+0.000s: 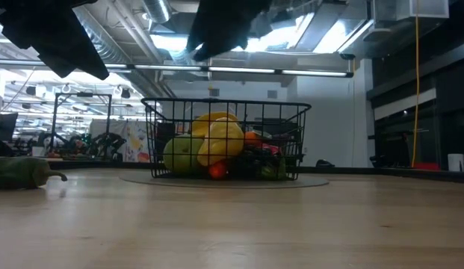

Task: Build produce basket
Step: Put the green chili pepper into the wire organizer

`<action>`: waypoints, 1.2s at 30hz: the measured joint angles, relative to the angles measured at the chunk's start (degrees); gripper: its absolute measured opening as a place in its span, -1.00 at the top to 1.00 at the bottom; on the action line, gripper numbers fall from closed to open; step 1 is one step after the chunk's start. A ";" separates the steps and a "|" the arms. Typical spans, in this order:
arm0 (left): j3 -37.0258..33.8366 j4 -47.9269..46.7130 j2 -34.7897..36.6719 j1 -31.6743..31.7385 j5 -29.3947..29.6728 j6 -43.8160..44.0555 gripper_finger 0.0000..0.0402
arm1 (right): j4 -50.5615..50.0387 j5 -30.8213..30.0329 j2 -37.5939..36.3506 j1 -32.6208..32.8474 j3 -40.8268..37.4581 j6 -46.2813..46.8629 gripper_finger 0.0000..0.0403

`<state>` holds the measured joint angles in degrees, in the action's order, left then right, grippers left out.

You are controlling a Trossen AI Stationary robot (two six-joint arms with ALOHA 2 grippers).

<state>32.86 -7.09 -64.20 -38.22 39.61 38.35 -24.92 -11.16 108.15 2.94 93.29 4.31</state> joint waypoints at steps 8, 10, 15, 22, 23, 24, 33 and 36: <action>0.00 -0.13 -0.02 0.00 0.00 -0.04 0.79 | -26.14 0.24 -0.48 0.68 19.37 8.31 0.01; 0.00 -0.11 -0.02 0.00 0.13 -0.56 0.79 | -26.00 0.26 -0.42 0.69 21.85 9.06 0.01; 0.00 0.05 0.00 0.00 0.37 -1.38 0.79 | -31.21 5.02 -0.56 0.72 26.70 11.53 0.01; 0.00 -3.47 0.02 -0.52 -5.99 -1.97 0.80 | -49.09 1.83 -0.34 1.87 28.36 16.83 0.01; 0.00 -6.09 0.02 -0.83 -9.59 -1.19 0.79 | -51.13 0.15 -0.32 2.27 28.33 18.32 0.01; 0.00 -9.31 0.02 -1.18 -13.28 0.59 0.79 | -52.57 -1.72 -0.32 2.62 28.27 19.76 0.01; -0.02 -34.72 0.02 -6.28 -28.15 30.97 0.79 | -55.10 -7.19 -0.28 6.78 27.76 25.38 0.01; -0.02 -35.30 0.02 -7.26 -32.28 32.87 0.79 | -53.95 -7.21 -0.28 7.91 27.76 25.40 0.01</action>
<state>32.84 -42.39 -64.18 -45.48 7.34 71.22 -78.87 -18.37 107.87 10.85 121.05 29.71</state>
